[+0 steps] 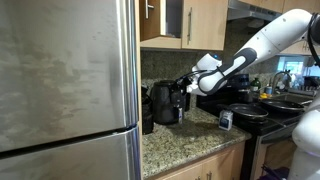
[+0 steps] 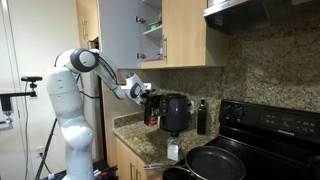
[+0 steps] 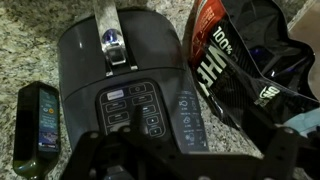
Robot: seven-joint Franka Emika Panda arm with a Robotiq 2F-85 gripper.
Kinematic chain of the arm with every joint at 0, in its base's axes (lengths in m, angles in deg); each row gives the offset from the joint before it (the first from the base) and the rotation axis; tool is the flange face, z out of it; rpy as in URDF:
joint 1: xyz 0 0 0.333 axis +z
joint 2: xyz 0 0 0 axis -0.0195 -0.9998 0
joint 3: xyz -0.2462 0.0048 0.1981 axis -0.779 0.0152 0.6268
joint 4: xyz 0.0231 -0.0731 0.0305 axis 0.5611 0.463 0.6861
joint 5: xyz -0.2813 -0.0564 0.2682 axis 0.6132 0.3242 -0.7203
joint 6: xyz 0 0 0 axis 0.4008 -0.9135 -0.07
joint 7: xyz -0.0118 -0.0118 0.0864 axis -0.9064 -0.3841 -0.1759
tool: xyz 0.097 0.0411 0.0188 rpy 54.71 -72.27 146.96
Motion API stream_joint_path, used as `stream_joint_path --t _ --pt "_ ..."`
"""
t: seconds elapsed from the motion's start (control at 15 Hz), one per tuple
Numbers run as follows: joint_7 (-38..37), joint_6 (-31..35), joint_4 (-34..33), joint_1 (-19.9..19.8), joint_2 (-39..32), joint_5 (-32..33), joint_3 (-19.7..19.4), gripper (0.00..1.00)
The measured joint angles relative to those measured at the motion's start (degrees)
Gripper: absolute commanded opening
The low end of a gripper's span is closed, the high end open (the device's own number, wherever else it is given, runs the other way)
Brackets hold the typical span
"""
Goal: Turn on the airfryer
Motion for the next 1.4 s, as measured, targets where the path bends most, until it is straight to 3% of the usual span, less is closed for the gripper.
stream_joint_path --t 0.33,0.73,1.0,1.4 --pt "0.0 -2.2 -0.2 0.0 -0.5 0.0 0.0 1.00" --pt "-1.1 -3.7 -6.4 -0.4 -10.9 2.8 0.1 1.00" --pt "-1.5 -3.9 -9.0 -0.4 -13.3 3.3 0.0 1.00" --pt "-8.1 -3.4 -9.9 -0.3 -15.1 12.3 -3.2 1.00"
